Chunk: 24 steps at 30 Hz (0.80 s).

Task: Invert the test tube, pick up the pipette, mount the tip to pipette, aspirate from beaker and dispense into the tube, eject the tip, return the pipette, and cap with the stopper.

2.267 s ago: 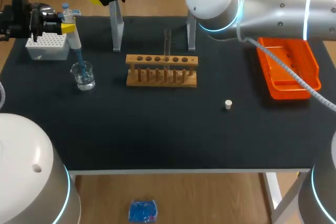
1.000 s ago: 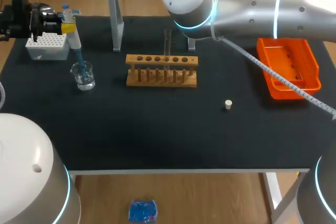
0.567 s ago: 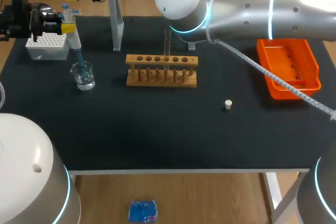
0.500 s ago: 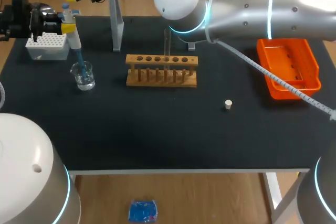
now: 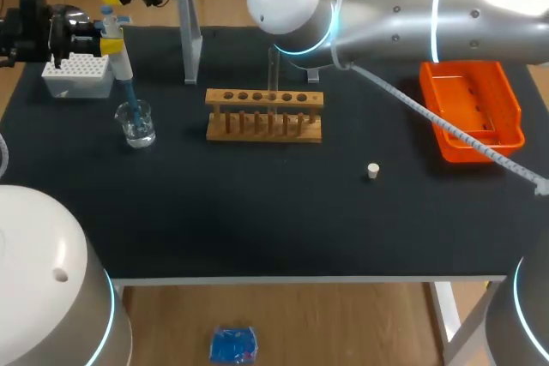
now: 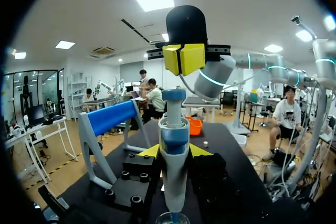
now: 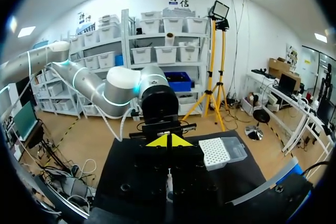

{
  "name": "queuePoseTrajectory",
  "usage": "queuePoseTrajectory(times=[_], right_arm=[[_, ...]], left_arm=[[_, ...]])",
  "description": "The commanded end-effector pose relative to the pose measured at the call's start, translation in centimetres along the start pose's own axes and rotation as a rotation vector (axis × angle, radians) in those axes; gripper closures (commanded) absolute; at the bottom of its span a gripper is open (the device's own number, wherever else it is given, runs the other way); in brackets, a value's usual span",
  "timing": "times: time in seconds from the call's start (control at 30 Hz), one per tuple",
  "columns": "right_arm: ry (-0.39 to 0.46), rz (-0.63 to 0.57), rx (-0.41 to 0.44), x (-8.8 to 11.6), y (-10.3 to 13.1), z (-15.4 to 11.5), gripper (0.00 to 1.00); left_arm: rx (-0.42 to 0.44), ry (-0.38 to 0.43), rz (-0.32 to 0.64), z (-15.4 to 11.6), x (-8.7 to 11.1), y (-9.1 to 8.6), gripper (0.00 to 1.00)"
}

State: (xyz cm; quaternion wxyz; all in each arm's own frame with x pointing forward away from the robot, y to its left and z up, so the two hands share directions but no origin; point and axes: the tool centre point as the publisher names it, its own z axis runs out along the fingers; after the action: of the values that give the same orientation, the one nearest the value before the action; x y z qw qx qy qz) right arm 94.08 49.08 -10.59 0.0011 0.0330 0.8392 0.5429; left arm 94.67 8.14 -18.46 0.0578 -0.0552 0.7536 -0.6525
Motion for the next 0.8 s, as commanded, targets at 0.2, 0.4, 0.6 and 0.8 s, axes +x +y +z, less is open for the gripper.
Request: queuePoseTrajectory(times=[0.2, 0.4, 0.6, 0.8], right_arm=[[0.012, 0.007, 0.017, -0.5, -0.4, 0.5, 1.0], [0.016, 0.011, 0.022, -0.6, -0.6, 0.7, 1.0], [0.021, 0.012, 0.032, -0.6, -0.9, 0.9, 1.0], [0.025, 0.014, 0.041, -0.5, -1.2, 1.0, 1.0]], left_arm=[[0.001, 0.004, 0.001, -0.1, -0.1, 0.1, 1.0], [0.001, 0.004, 0.001, -0.1, -0.1, 0.1, 1.0], [0.001, 0.004, 0.001, -0.1, -0.1, 0.1, 1.0], [0.001, 0.004, 0.001, -0.1, -0.1, 0.1, 1.0]])
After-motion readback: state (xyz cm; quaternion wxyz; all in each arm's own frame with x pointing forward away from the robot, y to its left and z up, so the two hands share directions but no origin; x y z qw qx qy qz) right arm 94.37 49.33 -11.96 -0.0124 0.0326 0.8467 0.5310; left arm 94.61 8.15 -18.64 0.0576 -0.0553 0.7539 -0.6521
